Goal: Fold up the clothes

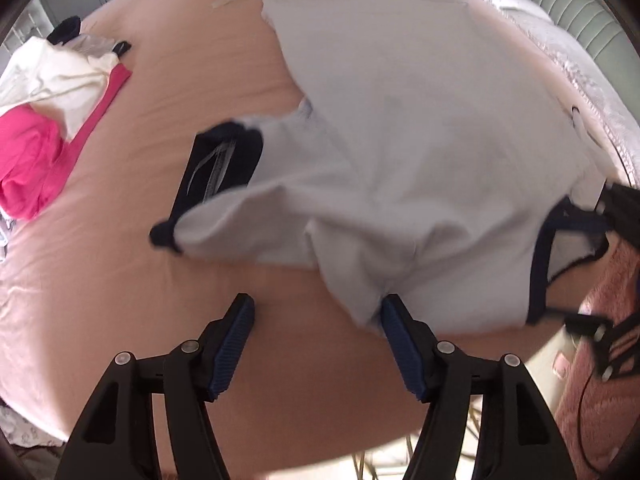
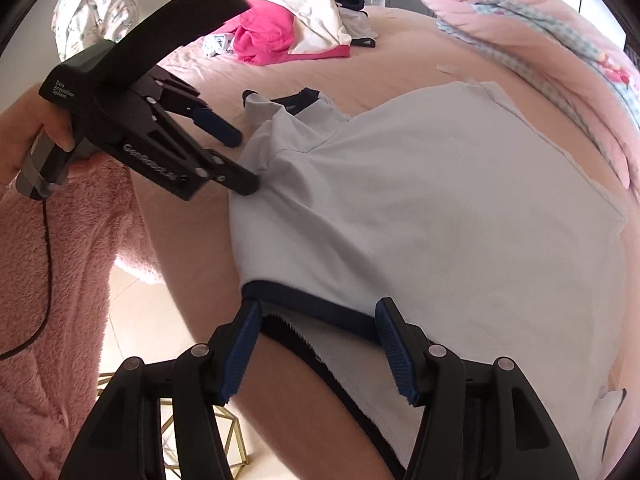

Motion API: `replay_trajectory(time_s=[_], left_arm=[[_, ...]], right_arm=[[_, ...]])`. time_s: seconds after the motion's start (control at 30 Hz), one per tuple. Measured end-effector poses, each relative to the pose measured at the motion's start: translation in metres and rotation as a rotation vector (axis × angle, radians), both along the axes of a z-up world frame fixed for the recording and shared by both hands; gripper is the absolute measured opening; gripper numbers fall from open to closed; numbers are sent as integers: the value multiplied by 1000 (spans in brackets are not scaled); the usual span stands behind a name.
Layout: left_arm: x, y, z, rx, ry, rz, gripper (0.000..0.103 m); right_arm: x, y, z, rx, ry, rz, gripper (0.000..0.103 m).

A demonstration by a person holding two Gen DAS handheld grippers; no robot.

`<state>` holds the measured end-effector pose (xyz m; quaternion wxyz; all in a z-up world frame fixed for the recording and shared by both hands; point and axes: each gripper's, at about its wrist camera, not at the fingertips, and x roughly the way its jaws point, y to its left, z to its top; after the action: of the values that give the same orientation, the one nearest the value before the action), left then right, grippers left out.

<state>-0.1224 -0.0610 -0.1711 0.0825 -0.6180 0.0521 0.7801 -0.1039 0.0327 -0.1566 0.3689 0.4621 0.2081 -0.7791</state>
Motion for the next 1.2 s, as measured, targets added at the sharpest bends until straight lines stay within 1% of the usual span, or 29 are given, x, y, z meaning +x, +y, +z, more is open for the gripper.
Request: replay_trajectory(time_s=[0.07,0.17,0.2,0.23,0.27,0.3,0.37,0.43,0.47,0.6,0.67,0.73,0.83,0.87,0.9,0.93,1.0,1.03,1.07,1.1,1.13,1.2], left_arm=[[5,-1,6,-20,-18,-26,64],[5,-3,25,50,80,-35,64],[1,-2,30,98,115,-35,64],[-3,-1,32,139,149,-35,64],[-9,2,30,159,165,-32,64],[-14,4,26,172,175,-29,64],[-12,2,11,109,124,-14,64],[-10,0,-4,45,72,1,68],[-8,-1,-10,17,48,6,68],[10,-4,-6,-11,-8,-19,69],[10,-5,6,18,64,-9,69],[5,-8,16,80,139,35,69],[-7,-5,29,111,241,87,69],[-10,1,34,124,275,73,69],[-11,6,36,116,297,49,69],[-15,13,32,82,297,23,69],[-24,11,14,-2,223,5,69],[-26,7,-1,-50,154,7,71],[-24,1,-15,-73,93,13,73],[-19,-5,-15,-45,98,23,74],[-14,-12,-13,-32,84,34,76],[-5,-23,-10,-17,37,49,78]], right_arm=[[-1,6,13,-36,16,-18,59],[-3,6,32,-106,50,-63,60],[-5,2,35,-121,66,-82,60],[-11,-8,30,-95,79,-110,60],[-17,-18,25,-68,92,-138,60],[-22,-28,13,-35,84,-146,60],[-26,-42,-11,33,58,-153,60],[-24,-51,-34,101,23,-152,61],[-18,-47,-33,87,12,-140,61],[6,-32,-26,31,-30,-94,61],[17,-25,-23,3,-51,-71,61],[9,-11,-11,-54,-42,-147,61],[-15,2,1,-109,-16,-319,61],[-21,2,3,-103,1,-358,61],[-27,0,0,-94,3,-370,61],[-32,-2,-3,-85,6,-382,61],[-37,-9,-13,-50,14,-372,61],[-35,-9,-16,-9,19,-357,61],[-33,-10,-19,32,23,-343,61],[-27,-12,-22,61,37,-326,61],[-21,-15,-25,89,50,-310,61],[-10,-7,-24,73,8,-283,61]])
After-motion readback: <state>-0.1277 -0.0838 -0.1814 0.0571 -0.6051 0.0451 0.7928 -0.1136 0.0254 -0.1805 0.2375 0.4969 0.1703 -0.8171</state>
